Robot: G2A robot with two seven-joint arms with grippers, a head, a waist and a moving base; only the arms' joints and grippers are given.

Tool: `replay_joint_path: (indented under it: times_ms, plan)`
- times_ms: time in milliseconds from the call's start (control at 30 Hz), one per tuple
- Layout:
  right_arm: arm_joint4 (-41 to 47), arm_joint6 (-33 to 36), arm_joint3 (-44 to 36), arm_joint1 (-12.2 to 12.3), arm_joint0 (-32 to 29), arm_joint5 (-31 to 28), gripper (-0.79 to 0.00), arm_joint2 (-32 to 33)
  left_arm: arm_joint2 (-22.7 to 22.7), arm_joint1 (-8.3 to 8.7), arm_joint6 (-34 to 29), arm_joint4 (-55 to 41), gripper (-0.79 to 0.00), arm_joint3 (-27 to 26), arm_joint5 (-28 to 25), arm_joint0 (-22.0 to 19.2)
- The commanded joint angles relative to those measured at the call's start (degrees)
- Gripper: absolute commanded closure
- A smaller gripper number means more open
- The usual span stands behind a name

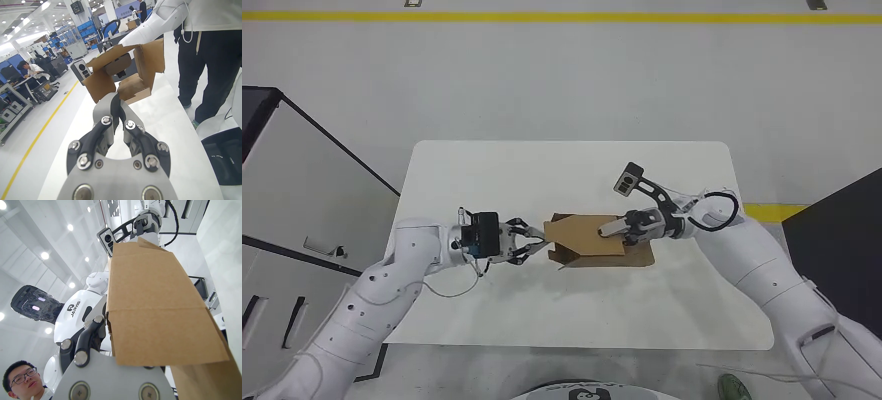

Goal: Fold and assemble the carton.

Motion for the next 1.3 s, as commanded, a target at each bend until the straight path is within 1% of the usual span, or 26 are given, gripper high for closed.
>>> replay_joint_path:
  times_ms: [0, 500, 867, 1000, 1267]
  plan:
    - [0.0, 0.0, 0.3, -0.2, 0.2, 0.1, 0.000, -0.1, 0.4, -0.02, 0.2, 0.1, 0.000, 0.0, 0.0, -0.2]
    - [-0.9, -0.5, 1.5, -2.1, 0.7, 0.3, 0.000, -0.7, 3.1, -0.10, 3.1, 1.3, 0.000, 0.4, 0.3, -1.9]
    - [-1.8, -1.5, 1.6, -2.9, -0.1, 0.4, 0.000, 0.0, 4.5, -0.14, 3.9, 1.7, 0.000, 1.1, 1.1, -2.9]
    - [-1.8, -1.2, 1.7, -2.9, -0.6, -0.4, 0.000, 0.9, 4.2, -0.06, 4.5, 1.4, 0.000, 1.2, 2.0, -3.0]
    - [-2.7, 0.0, 0.4, -2.7, -2.0, -4.2, 0.000, 3.1, 2.5, 0.51, 7.5, 1.5, 0.000, 1.1, 3.6, -2.5]
